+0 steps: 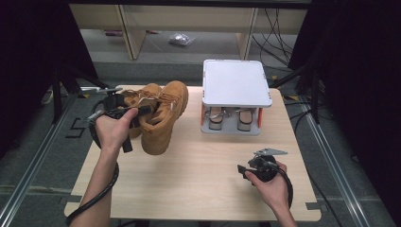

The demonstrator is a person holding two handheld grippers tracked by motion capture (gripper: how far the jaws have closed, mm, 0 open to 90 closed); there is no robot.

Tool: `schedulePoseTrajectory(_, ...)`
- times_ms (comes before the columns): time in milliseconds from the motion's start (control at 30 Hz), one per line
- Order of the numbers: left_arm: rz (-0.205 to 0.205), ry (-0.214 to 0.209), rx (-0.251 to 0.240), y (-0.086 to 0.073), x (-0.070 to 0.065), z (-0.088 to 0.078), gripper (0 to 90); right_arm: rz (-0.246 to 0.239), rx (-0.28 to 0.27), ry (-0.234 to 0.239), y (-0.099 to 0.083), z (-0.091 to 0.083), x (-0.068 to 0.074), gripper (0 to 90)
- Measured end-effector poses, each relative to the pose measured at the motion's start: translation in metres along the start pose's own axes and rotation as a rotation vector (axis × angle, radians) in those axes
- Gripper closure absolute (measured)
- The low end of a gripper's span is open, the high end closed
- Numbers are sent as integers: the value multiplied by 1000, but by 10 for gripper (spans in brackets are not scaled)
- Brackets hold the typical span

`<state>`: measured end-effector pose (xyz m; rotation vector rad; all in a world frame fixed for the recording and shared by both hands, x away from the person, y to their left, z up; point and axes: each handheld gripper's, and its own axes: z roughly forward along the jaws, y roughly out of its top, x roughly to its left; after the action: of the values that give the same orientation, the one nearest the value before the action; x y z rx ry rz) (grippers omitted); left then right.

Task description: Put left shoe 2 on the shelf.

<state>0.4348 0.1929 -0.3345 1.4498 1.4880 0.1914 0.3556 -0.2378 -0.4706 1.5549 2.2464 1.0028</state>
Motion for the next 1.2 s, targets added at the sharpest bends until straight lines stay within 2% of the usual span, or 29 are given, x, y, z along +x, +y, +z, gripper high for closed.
schedulePoseTrajectory(100,0,-1,-1,2,-2,2,829,2,0,-6,0,0,0,453)
schedulePoseTrajectory(133,-1,-1,-1,3,-2,3,829,-14,-4,-24,0,0,-2,453)
schedulePoseTrajectory(233,-3,-5,-2,5,-3,4,830,9,-4,-9,0,-1,0,453)
schedulePoseTrajectory(300,-7,-6,-5,6,-4,6,830,2,-15,0,-1,-1,-1,453)
schedulePoseTrajectory(667,-19,-16,-15,14,-10,13,830,6,-4,-10,-1,0,-1,453)
schedulePoseTrajectory(700,-21,-18,-18,15,-11,13,829,24,0,-7,-1,0,1,453)
schedulePoseTrajectory(1200,-31,-43,-35,41,-30,26,829,21,3,-6,-2,0,0,453)
